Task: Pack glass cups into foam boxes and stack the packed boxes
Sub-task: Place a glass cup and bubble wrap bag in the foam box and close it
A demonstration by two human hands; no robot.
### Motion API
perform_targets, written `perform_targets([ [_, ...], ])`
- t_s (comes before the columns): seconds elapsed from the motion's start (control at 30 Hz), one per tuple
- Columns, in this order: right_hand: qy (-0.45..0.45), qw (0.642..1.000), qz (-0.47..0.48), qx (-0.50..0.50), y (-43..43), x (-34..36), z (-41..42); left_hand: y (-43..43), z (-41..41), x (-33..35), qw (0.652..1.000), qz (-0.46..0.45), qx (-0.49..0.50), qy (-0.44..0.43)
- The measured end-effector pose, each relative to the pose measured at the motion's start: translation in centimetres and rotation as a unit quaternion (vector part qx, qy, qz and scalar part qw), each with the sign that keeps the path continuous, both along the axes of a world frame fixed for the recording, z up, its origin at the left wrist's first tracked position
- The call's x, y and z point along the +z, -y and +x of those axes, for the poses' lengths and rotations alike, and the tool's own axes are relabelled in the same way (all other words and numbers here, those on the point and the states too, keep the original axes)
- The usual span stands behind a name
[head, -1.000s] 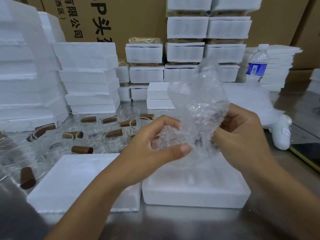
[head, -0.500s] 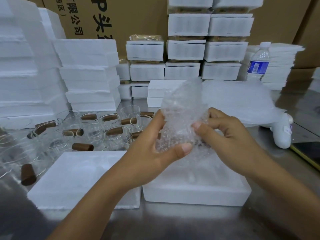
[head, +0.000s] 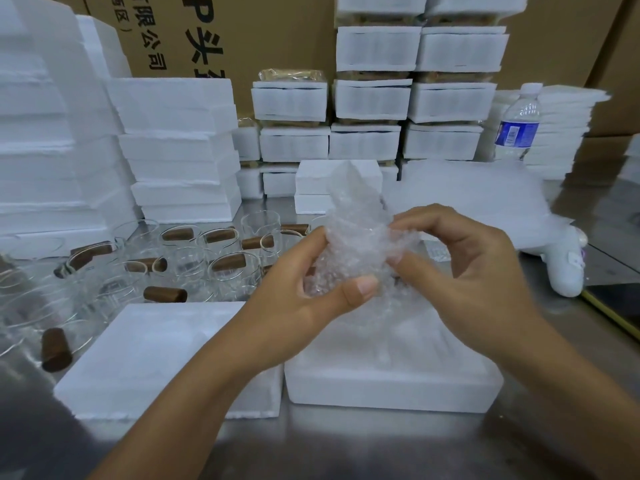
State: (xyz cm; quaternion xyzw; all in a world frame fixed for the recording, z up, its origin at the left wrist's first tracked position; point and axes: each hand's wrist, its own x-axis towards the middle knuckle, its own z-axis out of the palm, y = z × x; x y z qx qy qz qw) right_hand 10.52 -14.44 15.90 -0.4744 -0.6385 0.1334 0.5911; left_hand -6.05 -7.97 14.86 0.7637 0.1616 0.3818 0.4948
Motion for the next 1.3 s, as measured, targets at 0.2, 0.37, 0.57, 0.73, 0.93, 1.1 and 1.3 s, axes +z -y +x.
perform_targets([
  [0.2, 0.08, 0.996, 0.004, -0.048, -0.1, -0.1, -0.5, 0.2, 0.0, -0.3, 0.999, 0.022, 0.021, -0.03],
  [0.37, -0.038, 0.993, -0.024, -0.108, -0.4, -0.5, -0.2, 1.1, 0.3, -0.1, 0.991, 0.119, 0.033, -0.06],
  [0.57, 0.0, 1.0, 0.007, -0.014, 0.0, -0.2, -0.3, 1.0, 0.2, 0.1, 0.993, 0.102, 0.033, -0.049],
  [0.73, 0.1, 0.993, 0.059, 0.01, 0.2, -0.2, -0.5, 0.4, -0.1, -0.1, 0.999, 0.04, 0.036, 0.0],
  [0.93, 0.231, 0.972, 0.025, -0.045, 0.0, -0.8, -0.7, 0.8, 0.0, 0.0, 0.991, 0.121, 0.059, -0.014],
  [1.1, 0.311, 0.949, 0.0, -0.051, -0.3, -1.1, -0.3, 1.0, 0.4, -0.3, 0.966, 0.232, 0.087, -0.073],
  [1.3, 0.098, 0.989, 0.077, -0.083, -0.4, 0.0, 0.9, 0.5, -0.1, -0.2, 0.976, 0.162, 0.119, -0.09],
])
